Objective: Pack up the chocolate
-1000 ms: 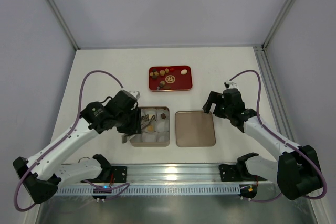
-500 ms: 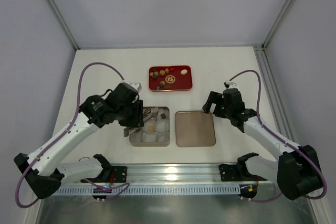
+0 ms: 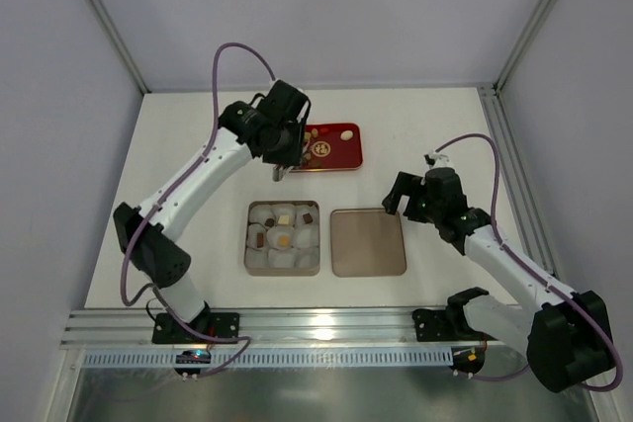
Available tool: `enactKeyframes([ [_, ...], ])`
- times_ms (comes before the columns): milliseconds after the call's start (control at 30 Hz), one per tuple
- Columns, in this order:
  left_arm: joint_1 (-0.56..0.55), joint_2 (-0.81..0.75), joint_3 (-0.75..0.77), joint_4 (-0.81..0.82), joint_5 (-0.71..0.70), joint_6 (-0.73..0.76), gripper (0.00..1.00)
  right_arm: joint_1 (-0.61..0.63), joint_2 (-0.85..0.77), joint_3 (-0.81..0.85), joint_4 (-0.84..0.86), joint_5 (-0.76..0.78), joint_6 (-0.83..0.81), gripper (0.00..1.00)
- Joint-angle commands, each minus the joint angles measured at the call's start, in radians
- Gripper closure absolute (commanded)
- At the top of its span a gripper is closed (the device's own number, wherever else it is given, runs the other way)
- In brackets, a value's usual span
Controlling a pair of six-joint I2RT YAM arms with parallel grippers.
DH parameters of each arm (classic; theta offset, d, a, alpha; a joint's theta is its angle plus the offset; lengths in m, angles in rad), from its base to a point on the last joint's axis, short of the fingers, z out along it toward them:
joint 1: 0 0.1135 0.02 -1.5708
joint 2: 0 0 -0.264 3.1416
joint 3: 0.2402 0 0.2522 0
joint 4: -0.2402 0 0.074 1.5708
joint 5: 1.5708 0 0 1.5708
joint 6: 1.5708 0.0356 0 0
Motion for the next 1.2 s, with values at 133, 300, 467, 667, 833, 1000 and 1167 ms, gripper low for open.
enactKeyframes([
  [133,0.056,0.232,0.244,-0.003,-0.044,0.075,0.61,0.003,-0.077,0.026,-0.042,-0.032,-0.027,0.00],
  [300,0.076,0.315,0.316,-0.009,-0.074,0.082,0.61,0.003,-0.086,0.026,-0.045,-0.040,-0.032,0.00],
  [467,0.092,0.349,0.315,-0.018,-0.114,0.090,0.60,0.003,-0.088,0.021,-0.045,-0.046,-0.032,0.00],
  [667,0.114,0.364,0.289,-0.012,-0.122,0.099,0.60,0.003,-0.082,0.020,-0.037,-0.050,-0.034,0.00],
  [833,0.123,0.386,0.276,-0.001,-0.114,0.104,0.60,0.003,-0.082,0.021,-0.037,-0.049,-0.034,0.00],
  [1000,0.131,0.398,0.267,0.007,-0.105,0.108,0.60,0.003,-0.080,0.020,-0.037,-0.047,-0.035,0.00],
  [1167,0.131,0.406,0.255,0.019,-0.093,0.110,0.61,0.003,-0.080,0.014,-0.037,-0.044,-0.031,0.00],
])
